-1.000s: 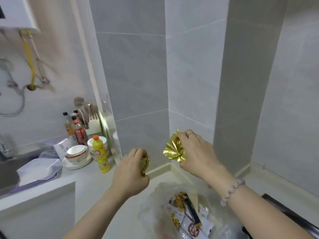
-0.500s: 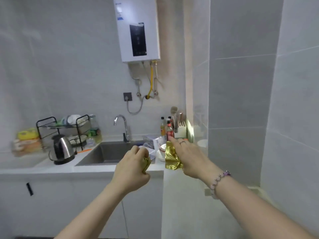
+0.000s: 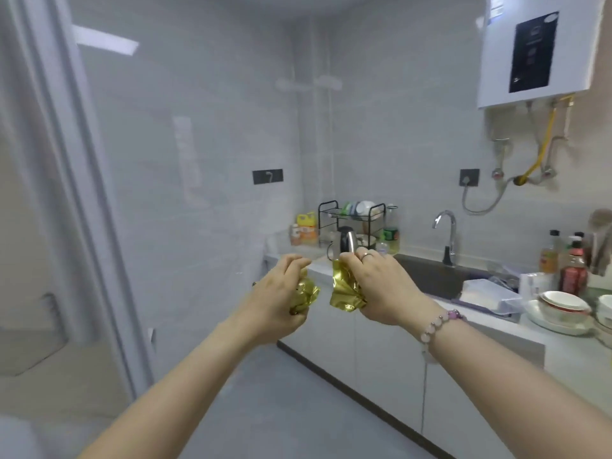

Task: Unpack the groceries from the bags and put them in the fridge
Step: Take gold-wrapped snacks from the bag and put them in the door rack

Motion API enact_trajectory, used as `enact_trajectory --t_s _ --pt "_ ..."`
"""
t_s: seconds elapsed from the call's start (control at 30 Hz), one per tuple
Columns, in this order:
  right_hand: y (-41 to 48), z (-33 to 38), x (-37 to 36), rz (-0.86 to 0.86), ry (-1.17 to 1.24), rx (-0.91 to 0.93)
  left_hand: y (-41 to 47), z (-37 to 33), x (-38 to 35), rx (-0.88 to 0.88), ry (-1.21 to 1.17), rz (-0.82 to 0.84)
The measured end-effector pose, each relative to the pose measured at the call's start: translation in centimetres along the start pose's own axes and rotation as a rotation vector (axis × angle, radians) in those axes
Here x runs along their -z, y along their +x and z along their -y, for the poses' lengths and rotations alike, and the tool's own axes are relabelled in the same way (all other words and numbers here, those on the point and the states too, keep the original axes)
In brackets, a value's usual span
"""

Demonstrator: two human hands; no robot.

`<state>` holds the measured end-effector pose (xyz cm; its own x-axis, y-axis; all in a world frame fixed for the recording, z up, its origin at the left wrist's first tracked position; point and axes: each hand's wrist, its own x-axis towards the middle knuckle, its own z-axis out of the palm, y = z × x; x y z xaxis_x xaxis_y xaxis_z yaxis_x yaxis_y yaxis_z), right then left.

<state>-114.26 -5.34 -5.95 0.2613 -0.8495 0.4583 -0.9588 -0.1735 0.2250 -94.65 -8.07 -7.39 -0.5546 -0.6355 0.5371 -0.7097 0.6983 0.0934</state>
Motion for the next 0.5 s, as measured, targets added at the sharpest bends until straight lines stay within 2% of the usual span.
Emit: enact_trajectory --t_s 0.2,0.33,0.5 --pt "6.3 12.0 3.8 -0.144 0.164 0.233 -8.9 7.4 9.6 0.239 0.199 -0.040" --pt "9.3 19.3 6.5 -0.237 0.264 0.380 -14.1 9.8 15.9 0.467 0.286 -0.167" --pt "11.9 26.8 8.9 -0.365 0.379 0.579 -18.6 11.7 21.3 0.670 0.503 -0.161"
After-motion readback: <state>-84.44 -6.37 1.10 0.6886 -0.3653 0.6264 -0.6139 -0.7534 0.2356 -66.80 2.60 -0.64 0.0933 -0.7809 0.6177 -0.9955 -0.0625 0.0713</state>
